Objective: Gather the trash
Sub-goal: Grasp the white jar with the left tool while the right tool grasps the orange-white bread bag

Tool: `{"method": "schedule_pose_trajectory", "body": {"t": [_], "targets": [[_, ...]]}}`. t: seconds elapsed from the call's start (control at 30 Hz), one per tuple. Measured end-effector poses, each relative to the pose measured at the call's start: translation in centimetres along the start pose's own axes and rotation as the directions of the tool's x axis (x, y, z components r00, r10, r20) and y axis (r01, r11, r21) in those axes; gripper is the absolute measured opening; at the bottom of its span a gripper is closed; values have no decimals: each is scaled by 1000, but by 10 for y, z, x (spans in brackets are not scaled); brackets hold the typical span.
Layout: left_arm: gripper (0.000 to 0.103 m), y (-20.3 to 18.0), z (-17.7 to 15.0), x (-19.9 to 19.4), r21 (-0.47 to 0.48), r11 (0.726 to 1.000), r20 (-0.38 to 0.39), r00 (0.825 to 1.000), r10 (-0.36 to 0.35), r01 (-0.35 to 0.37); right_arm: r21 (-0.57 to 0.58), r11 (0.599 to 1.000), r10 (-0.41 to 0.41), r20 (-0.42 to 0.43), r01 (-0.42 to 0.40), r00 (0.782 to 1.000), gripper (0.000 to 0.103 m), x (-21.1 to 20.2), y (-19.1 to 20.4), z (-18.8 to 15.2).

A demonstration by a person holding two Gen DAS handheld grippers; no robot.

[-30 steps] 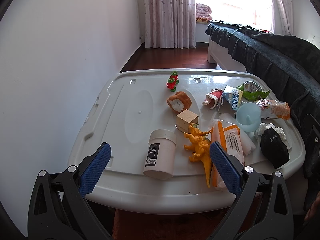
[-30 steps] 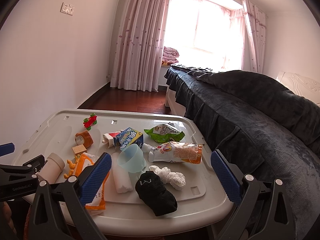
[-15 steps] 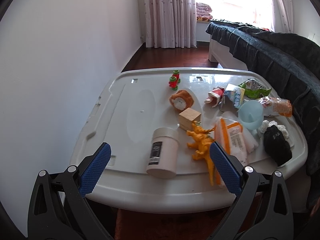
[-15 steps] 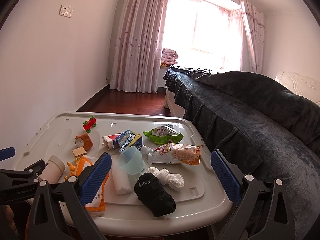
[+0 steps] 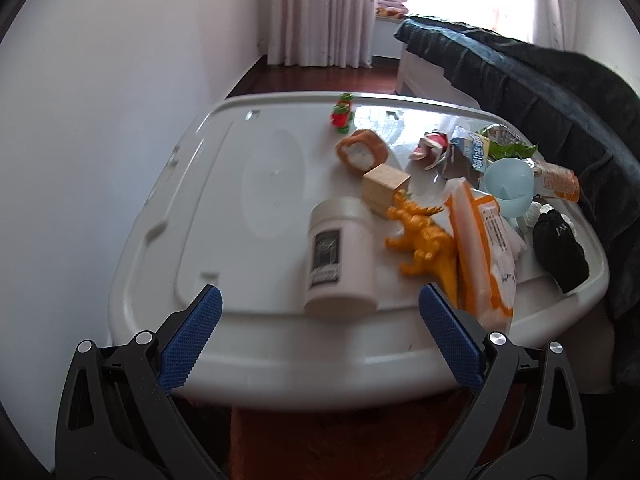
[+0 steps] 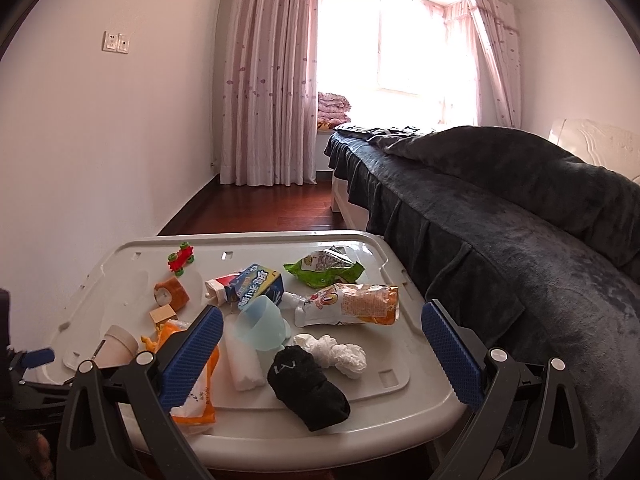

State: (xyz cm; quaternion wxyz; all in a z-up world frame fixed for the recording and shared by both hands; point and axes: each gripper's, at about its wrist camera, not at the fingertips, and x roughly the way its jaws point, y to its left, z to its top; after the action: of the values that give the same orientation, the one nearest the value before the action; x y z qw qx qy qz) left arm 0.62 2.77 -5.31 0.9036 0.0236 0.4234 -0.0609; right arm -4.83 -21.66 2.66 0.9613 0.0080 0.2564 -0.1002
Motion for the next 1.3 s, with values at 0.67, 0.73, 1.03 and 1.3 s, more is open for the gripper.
{"method": "schedule_pose_trajectory", "body": {"t": [0.67, 0.73, 1.03, 1.3], "targets": [[46, 9, 6, 40, -57, 998, -42, 999, -9, 7, -33, 999, 5, 1, -5, 1000, 98, 2, -1, -6], [46, 6, 5, 23, -44, 999, -13, 1000, -12, 12, -39, 998, 41, -11, -42, 999, 98, 4, 8, -13], [46, 1, -17, -33, 5, 999, 49, 998, -49, 48, -81, 968, 223, -164, -239, 961, 98, 27, 83, -58], [46, 11, -18, -35, -16, 997, 66, 995, -70, 71, -51, 971, 220, -199, -234, 955, 98, 57, 114, -69]]}}
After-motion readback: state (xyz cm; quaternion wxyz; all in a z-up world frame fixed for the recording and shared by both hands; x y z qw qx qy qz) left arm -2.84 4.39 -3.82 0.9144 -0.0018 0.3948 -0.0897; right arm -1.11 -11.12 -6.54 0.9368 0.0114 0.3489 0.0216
